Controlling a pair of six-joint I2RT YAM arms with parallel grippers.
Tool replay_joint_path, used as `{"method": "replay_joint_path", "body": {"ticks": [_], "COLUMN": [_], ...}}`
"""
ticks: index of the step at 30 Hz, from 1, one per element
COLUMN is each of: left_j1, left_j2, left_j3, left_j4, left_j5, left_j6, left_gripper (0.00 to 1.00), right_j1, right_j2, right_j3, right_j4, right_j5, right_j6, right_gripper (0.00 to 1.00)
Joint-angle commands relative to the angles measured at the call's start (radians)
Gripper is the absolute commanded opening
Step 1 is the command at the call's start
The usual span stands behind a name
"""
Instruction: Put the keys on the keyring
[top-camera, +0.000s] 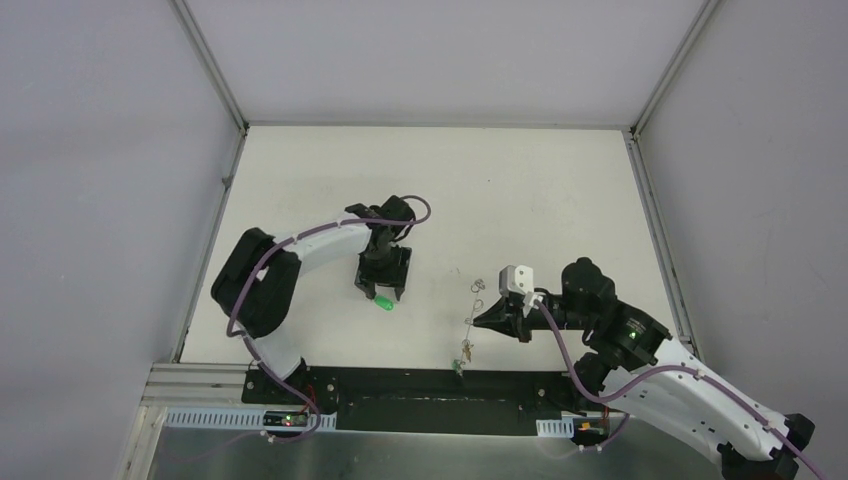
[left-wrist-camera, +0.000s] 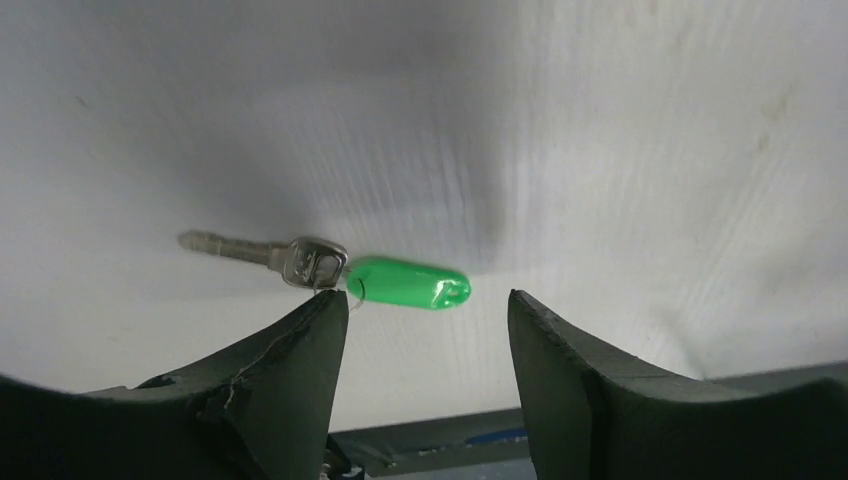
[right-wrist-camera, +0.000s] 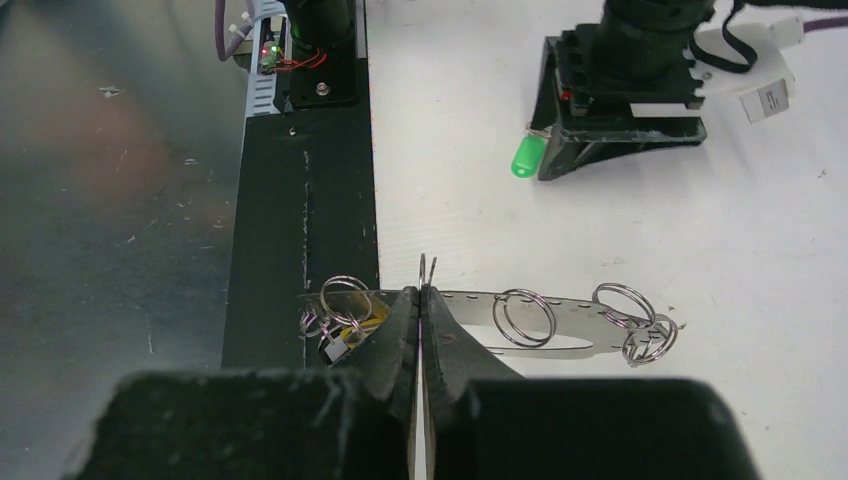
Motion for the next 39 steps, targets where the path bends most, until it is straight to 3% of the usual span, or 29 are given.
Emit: {"method": "replay_joint_path", "body": {"ticks": [1, 6, 10, 19, 29, 36, 39], "left_j1": [-0.042, -0.043, -0.043, -0.041, 0.043, 0.093, 0.103], "left_j2": [-0.190, -0.367, -0.448, -0.432, -0.380, -0.386, -0.398], "left_j3": [-0.086, -0.106, -0.123, -0.237, -0.247, -0.305, -0.340], "left_j4": [0.057, 0.058, 0.052, 0.048, 0.011, 0.021, 0.044], "left_j5": [0.040, -0.012, -0.054, -0.059, -0.035, -0.012, -0.015], "left_j6": [-0.151, -0.222, -0.324, -0.704, -0.719, -0.734, -0.755], "left_gripper": [0.64, 0.73, 0.73, 0.70, 0.65, 0.50, 0.48], "right_j1": [0.001, 0.000, 0.000, 0.000, 0.000, 0.000, 0.000], "right_j2": [-0.018, -0.012, -0.001, -0.013, -0.041, -0.030, -0.017], "right_j3": [0.045, 0.044, 0.040, 0.021, 0.000, -0.013, -0.015], "right_j4": [0.026, 0.037, 0.048, 0.051, 0.050, 0.063, 0.072], "right_j5": [-0.007, -0.017, -0.032, -0.037, -0.028, -0.029, -0.037], "right_j6": [0.039, 0.055, 0.074, 0.096, 0.110, 0.112, 0.113], "right_gripper": [0.00, 0.00, 0.00, 0.00, 0.00, 0.00, 0.00]}}
